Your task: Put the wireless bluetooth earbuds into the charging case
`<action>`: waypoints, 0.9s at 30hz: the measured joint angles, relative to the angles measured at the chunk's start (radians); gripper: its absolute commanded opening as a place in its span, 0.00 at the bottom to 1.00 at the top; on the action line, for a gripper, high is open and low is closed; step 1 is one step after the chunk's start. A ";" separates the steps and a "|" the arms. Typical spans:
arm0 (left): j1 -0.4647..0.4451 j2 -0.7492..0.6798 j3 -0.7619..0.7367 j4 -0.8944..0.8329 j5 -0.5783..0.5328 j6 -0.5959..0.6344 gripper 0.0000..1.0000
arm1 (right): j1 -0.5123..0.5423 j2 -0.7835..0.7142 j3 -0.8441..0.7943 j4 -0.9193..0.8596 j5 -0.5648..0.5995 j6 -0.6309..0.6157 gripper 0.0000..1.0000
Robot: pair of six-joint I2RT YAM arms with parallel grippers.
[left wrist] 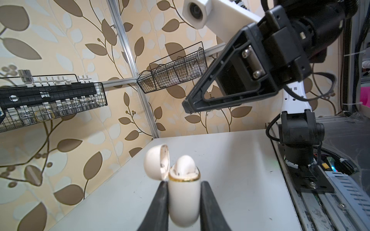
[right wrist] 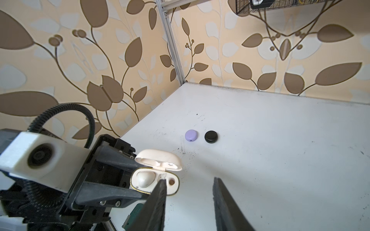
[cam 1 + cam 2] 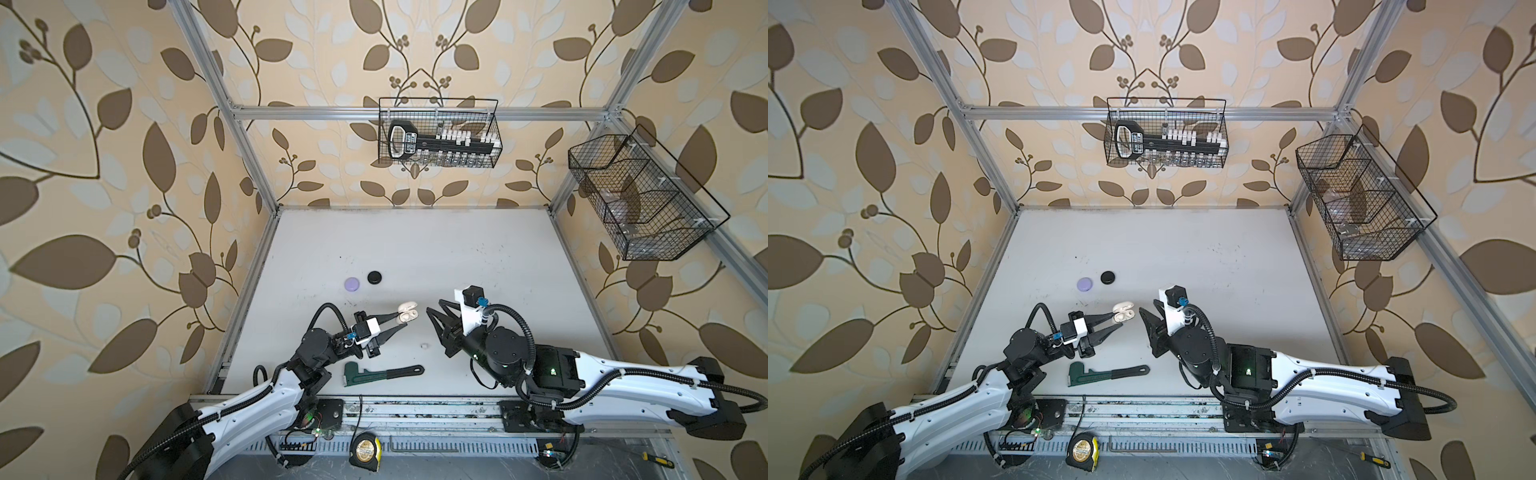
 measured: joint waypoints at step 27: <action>0.000 0.232 0.117 0.084 -0.257 -0.430 0.00 | -0.517 -0.146 -0.129 -0.459 -0.307 0.296 0.60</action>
